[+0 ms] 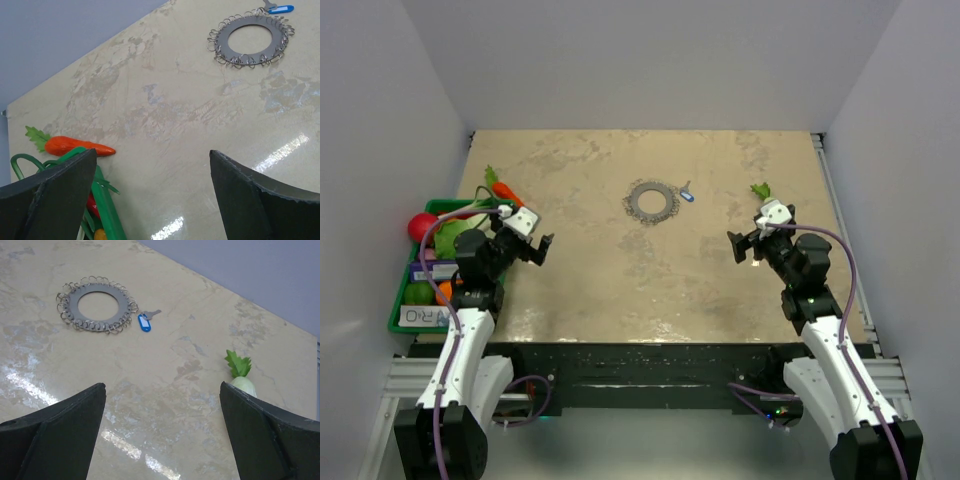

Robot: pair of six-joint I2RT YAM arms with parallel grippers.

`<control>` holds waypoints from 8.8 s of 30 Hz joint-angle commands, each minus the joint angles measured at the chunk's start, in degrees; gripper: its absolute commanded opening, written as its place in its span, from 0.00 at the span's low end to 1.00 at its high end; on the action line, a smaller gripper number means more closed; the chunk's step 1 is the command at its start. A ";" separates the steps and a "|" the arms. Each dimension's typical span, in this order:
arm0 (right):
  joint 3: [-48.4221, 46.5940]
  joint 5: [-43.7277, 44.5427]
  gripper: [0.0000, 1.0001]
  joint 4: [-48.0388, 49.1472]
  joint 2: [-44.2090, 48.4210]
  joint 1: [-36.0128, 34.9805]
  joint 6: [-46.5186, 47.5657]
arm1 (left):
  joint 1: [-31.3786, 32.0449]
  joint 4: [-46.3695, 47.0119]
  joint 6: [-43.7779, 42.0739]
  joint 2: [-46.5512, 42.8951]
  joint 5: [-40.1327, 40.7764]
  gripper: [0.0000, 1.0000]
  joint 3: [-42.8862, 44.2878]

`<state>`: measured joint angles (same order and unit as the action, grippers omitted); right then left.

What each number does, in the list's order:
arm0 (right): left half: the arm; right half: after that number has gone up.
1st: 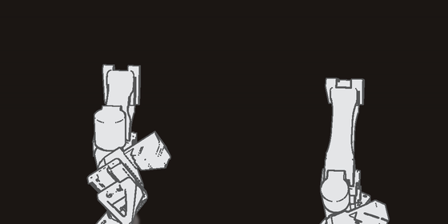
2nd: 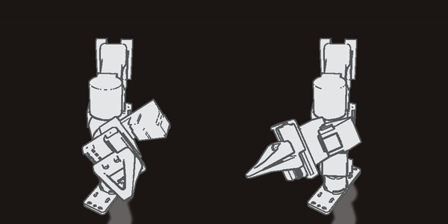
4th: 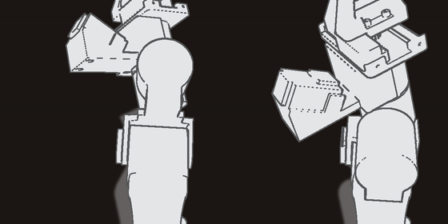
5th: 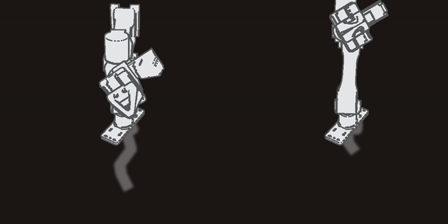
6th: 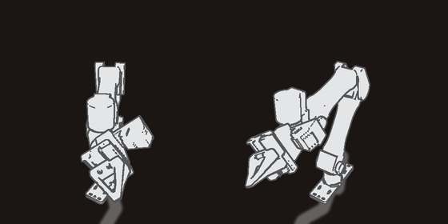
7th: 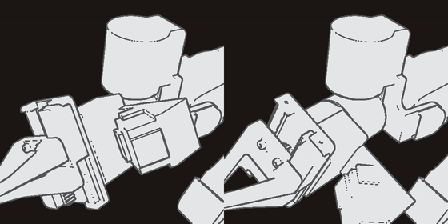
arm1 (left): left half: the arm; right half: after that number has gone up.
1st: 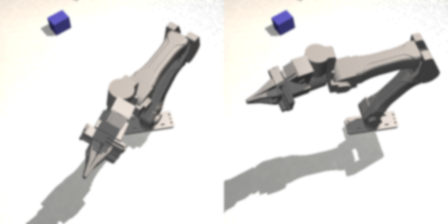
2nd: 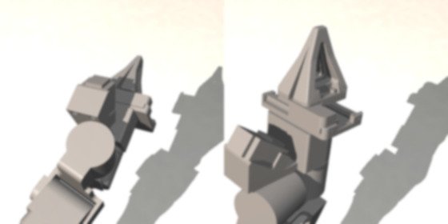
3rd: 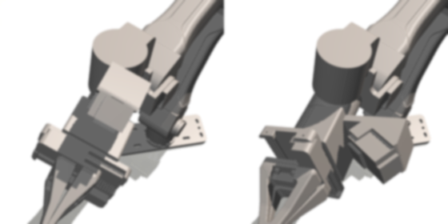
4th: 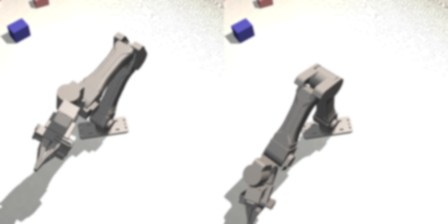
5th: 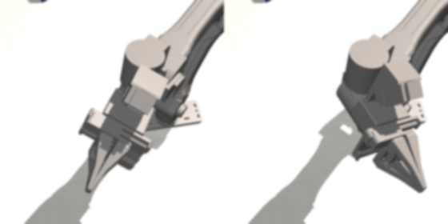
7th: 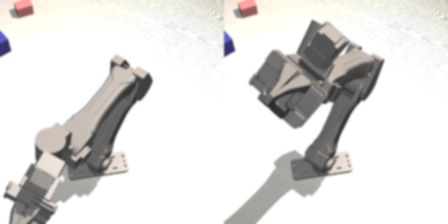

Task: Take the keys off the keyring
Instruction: Pick up the keyring from the center of the board.

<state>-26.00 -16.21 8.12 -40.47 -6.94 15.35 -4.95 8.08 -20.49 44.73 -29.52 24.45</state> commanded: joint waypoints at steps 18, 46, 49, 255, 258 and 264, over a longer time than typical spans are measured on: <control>-1.59 -0.57 0.99 -0.63 -0.66 0.26 11.96 | 0.03 0.89 -0.76 1.58 -4.14 0.99 1.65; -22.69 -9.29 0.99 -29.83 -9.01 0.17 24.20 | 10.13 -8.96 -7.99 22.06 -6.87 0.99 23.27; -23.31 -7.97 0.99 -30.79 -9.45 0.17 23.67 | 13.12 -8.96 -7.98 25.13 -4.15 0.99 24.59; -30.34 -16.48 0.99 -19.28 -32.31 -9.50 17.42 | 29.56 -30.74 -7.10 50.28 -19.78 0.00 56.33; -29.55 -20.69 0.99 -19.37 -32.65 -8.09 19.01 | 29.56 -35.22 -10.70 50.63 -22.59 0.00 57.11; -32.53 -31.59 0.99 -24.19 -37.13 -6.33 22.69 | 29.56 -46.13 -16.69 51.43 -26.46 0.00 62.39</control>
<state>-55.94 -39.29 -13.04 -74.74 -13.89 33.95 24.45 -32.40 -31.94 97.23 -49.76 82.70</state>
